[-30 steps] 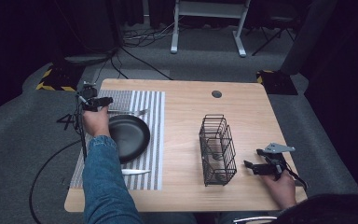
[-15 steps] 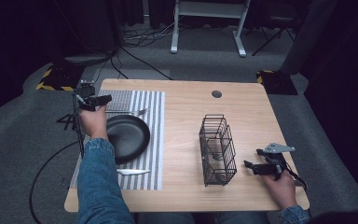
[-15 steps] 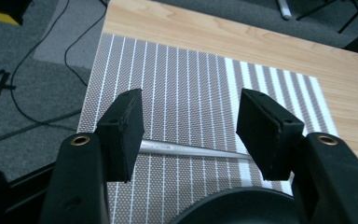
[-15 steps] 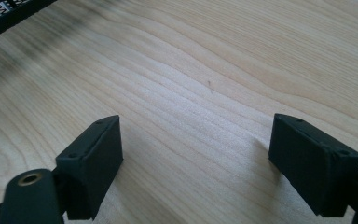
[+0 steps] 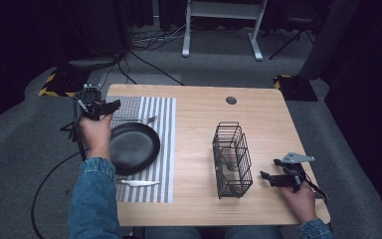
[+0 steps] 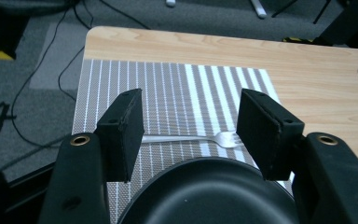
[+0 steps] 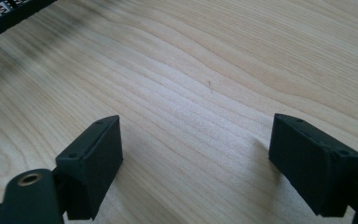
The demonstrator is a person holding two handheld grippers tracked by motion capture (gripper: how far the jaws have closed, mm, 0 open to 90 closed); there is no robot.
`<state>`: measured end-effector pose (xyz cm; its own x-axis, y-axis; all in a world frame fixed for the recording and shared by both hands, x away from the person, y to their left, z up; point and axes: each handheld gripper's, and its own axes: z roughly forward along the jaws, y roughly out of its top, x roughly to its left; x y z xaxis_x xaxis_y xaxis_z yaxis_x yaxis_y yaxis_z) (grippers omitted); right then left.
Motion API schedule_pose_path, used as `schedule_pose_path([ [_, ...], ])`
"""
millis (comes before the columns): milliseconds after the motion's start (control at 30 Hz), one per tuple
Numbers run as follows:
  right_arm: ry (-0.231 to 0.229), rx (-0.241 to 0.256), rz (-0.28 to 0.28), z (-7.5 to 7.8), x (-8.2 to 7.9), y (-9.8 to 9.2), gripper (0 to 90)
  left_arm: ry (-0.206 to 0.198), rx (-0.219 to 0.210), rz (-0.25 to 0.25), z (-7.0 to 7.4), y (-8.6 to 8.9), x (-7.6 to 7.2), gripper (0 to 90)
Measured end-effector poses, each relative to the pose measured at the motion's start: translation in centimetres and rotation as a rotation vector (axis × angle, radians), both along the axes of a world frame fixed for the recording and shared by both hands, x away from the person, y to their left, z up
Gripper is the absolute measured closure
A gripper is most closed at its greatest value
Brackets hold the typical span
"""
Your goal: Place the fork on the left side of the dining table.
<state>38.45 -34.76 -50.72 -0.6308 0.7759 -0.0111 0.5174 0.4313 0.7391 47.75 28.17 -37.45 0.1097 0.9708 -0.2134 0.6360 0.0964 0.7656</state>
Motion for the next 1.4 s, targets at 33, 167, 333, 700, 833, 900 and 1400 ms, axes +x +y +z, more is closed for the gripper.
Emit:
schedule_pose_path([
  [33, 0.000, 0.000, 0.000, 0.0, 0.0, 0.0, 17.5, -0.005, -0.004, -0.006, 0.2, -0.1, -0.3, 41.4],
  [167, 0.000, 0.000, 0.000, 0.0, 0.0, 0.0, 17.5, -0.032, -0.012, -0.028, 0.8, -0.2, -2.2, 41.4],
  [333, 0.001, 0.000, 0.000, 0.0, 0.0, 0.0, 17.5, -0.057, -0.007, -0.041, 1.4, 0.0, -4.2, 41.4],
  [700, 0.001, 0.000, 0.002, 0.0, 0.0, 0.0, 17.5, -0.092, 0.045, -0.095, 1.9, -0.8, -7.6, 41.1],
  [833, 0.001, 0.001, 0.001, 0.0, 0.0, 0.0, 17.5, -0.105, 0.049, -0.127, 1.8, -1.3, -8.9, 40.8],
  [900, 0.001, 0.001, 0.003, 0.0, 0.0, 0.0, 17.4, -0.109, 0.048, -0.148, 1.6, -1.4, -9.7, 40.4],
  [1400, 0.001, 0.002, 0.006, 0.0, 0.0, 0.0, 17.4, -0.134, -0.009, -0.207, -0.3, -2.6, -14.3, 39.3],
])
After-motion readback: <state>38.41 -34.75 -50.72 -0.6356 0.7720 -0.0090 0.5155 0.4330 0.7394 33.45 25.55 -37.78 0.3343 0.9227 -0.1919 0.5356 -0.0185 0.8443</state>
